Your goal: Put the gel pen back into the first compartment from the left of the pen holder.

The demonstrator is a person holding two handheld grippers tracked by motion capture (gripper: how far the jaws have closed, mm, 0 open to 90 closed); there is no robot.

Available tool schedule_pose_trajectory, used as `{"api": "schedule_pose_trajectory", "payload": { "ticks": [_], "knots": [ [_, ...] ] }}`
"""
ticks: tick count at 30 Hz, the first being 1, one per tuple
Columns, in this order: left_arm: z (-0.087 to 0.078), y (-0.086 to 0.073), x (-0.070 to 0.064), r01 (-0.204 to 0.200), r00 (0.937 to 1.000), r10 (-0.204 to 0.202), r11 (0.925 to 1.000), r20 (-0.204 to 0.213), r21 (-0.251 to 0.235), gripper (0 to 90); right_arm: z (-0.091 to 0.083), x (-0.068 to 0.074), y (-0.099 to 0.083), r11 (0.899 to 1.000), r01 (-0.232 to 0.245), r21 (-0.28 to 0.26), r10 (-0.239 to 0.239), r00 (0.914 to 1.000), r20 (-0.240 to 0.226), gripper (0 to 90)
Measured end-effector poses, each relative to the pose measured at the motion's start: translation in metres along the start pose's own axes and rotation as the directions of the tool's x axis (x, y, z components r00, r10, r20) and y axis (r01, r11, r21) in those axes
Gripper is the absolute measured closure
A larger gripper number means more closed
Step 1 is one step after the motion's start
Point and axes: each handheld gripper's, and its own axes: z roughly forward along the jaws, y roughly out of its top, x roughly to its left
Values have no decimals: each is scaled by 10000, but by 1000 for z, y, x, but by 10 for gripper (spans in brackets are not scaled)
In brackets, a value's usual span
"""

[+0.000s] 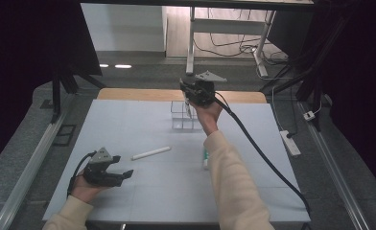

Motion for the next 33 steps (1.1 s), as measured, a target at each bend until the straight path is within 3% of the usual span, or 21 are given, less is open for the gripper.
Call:
{"api": "schedule_pose_trajectory", "payload": {
  "ticks": [30, 31, 33],
  "knots": [
    [-1, -1, 2, 91, 10000, -91, 10000, -7, -37, 214, 42, 9, 13, 9996, 77, -276, -80, 9999, -108, 793],
    [-1, -1, 3, 95, 10000, -95, 9999, 3, -37, 214, 43, 9, 12, 9996, 104, -264, -106, 9999, -56, 772],
    [-1, -1, 3, 95, 10000, -95, 9999, 10, -40, 214, 44, 9, 10, 9996, 115, -239, -110, 9997, 218, 589]
  ]
}}
